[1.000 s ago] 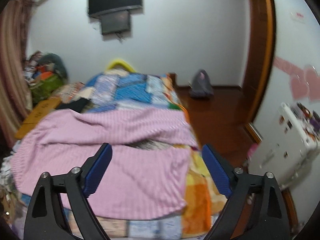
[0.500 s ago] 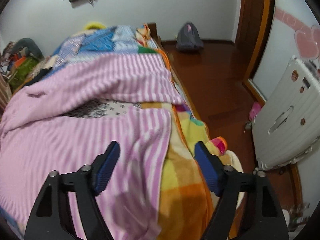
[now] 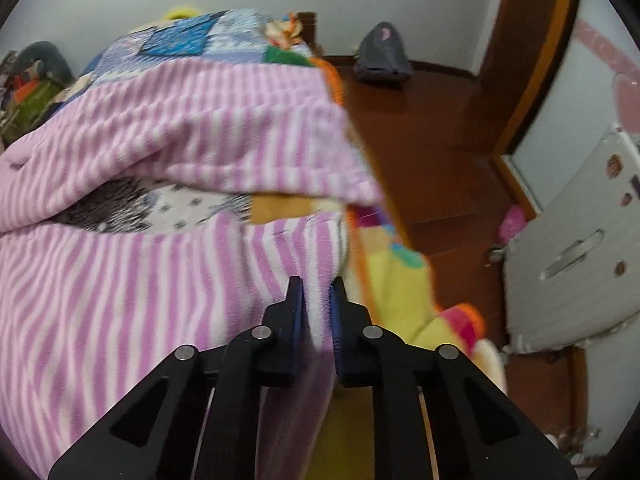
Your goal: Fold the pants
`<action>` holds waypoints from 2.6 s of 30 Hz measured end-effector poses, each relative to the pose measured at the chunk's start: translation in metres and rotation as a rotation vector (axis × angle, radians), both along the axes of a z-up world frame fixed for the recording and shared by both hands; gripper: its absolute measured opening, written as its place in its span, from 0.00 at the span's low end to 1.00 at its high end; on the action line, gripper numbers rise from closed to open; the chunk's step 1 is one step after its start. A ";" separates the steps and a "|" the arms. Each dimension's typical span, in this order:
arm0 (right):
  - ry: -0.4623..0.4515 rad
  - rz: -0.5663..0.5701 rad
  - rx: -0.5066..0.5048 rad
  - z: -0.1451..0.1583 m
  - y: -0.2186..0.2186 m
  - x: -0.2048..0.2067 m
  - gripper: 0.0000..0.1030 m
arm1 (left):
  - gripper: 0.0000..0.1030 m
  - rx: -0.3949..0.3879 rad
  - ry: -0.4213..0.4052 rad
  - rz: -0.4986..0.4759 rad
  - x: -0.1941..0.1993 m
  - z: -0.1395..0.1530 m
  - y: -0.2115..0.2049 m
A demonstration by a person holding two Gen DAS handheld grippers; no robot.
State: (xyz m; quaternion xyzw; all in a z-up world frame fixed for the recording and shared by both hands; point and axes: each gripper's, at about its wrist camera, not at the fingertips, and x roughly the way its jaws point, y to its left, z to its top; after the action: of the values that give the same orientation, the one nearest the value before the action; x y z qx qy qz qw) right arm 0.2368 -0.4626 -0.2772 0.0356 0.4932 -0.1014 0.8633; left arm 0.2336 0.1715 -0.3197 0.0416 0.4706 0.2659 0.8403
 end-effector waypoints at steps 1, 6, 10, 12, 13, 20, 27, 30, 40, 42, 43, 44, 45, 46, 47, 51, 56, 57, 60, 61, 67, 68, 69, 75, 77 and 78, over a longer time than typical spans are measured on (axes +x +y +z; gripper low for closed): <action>0.003 -0.013 -0.019 0.000 -0.007 0.002 0.09 | 0.17 -0.002 0.000 0.002 -0.002 0.001 0.001; 0.060 -0.077 -0.004 -0.008 -0.039 0.018 0.10 | 0.17 -0.031 0.010 0.009 -0.006 0.002 0.009; 0.054 -0.096 0.078 0.004 -0.047 0.006 0.31 | 0.17 -0.071 -0.003 0.001 -0.008 0.007 0.013; 0.024 -0.102 0.066 0.019 -0.047 -0.018 0.48 | 0.17 -0.102 -0.011 0.004 -0.011 0.010 0.012; 0.012 -0.109 0.070 0.027 -0.046 -0.031 0.48 | 0.17 -0.116 -0.018 0.002 -0.013 0.012 0.012; 0.000 -0.156 0.248 0.027 -0.033 -0.077 0.48 | 0.21 -0.155 -0.083 -0.065 -0.028 0.042 -0.014; 0.028 -0.173 0.386 -0.005 -0.006 -0.087 0.48 | 0.28 -0.197 -0.067 -0.119 -0.030 0.035 -0.031; 0.030 -0.168 0.379 -0.008 0.004 -0.090 0.40 | 0.28 -0.218 -0.032 -0.129 -0.031 0.020 -0.036; -0.115 -0.116 0.221 0.043 0.013 -0.115 0.08 | 0.36 -0.138 0.034 -0.156 -0.037 -0.009 -0.049; -0.170 -0.119 0.178 0.066 0.008 -0.125 0.08 | 0.37 -0.155 0.031 -0.153 -0.038 -0.008 -0.045; -0.187 -0.119 0.150 0.075 0.008 -0.130 0.08 | 0.37 -0.162 0.029 -0.150 -0.038 -0.007 -0.044; -0.197 -0.120 0.126 0.081 0.009 -0.135 0.08 | 0.38 -0.168 0.026 -0.148 -0.038 -0.007 -0.042; -0.203 -0.125 0.103 0.085 0.009 -0.138 0.08 | 0.38 -0.170 0.024 -0.148 -0.038 -0.007 -0.041; -0.209 -0.138 0.060 0.089 0.009 -0.144 0.08 | 0.39 -0.168 0.022 -0.150 -0.038 -0.007 -0.041; -0.212 -0.162 0.008 0.092 0.007 -0.150 0.07 | 0.41 -0.162 0.023 -0.150 -0.038 -0.008 -0.041; -0.161 -0.260 -0.023 0.084 -0.024 -0.165 0.07 | 0.43 -0.149 0.026 -0.153 -0.038 -0.008 -0.041; -0.095 -0.271 0.103 0.056 -0.043 -0.159 0.13 | 0.44 -0.142 0.030 -0.147 -0.037 -0.008 -0.042; -0.090 -0.273 0.135 0.048 -0.047 -0.153 0.23 | 0.45 -0.140 0.031 -0.145 -0.037 -0.008 -0.042; -0.107 -0.275 0.218 0.033 -0.052 -0.137 0.40 | 0.48 -0.122 0.036 -0.143 -0.036 -0.009 -0.043; -0.110 -0.270 0.241 0.027 -0.051 -0.132 0.40 | 0.49 -0.116 0.039 -0.141 -0.036 -0.009 -0.044; -0.016 -0.247 0.354 -0.013 -0.031 -0.122 0.40 | 0.52 -0.107 0.048 -0.134 -0.036 -0.009 -0.044; -0.015 -0.245 0.367 -0.016 -0.028 -0.124 0.40 | 0.52 -0.103 0.051 -0.130 -0.035 -0.009 -0.044; -0.017 -0.245 0.372 -0.020 -0.022 -0.127 0.40 | 0.52 -0.101 0.052 -0.127 -0.035 -0.010 -0.045; -0.019 -0.212 0.341 -0.021 -0.011 -0.139 0.26 | 0.53 -0.073 0.054 -0.126 -0.035 -0.011 -0.049; -0.013 -0.191 0.334 -0.020 -0.010 -0.136 0.21 | 0.53 -0.076 0.052 -0.124 -0.035 -0.011 -0.048; -0.008 -0.179 0.325 -0.020 -0.010 -0.133 0.20 | 0.53 -0.080 0.051 -0.123 -0.035 -0.011 -0.048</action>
State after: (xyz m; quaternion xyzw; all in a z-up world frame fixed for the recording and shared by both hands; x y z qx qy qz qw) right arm 0.1041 -0.4722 -0.2977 0.2188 0.4944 -0.0965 0.8357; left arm 0.1982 0.1239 -0.3309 0.0436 0.4987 0.1937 0.8438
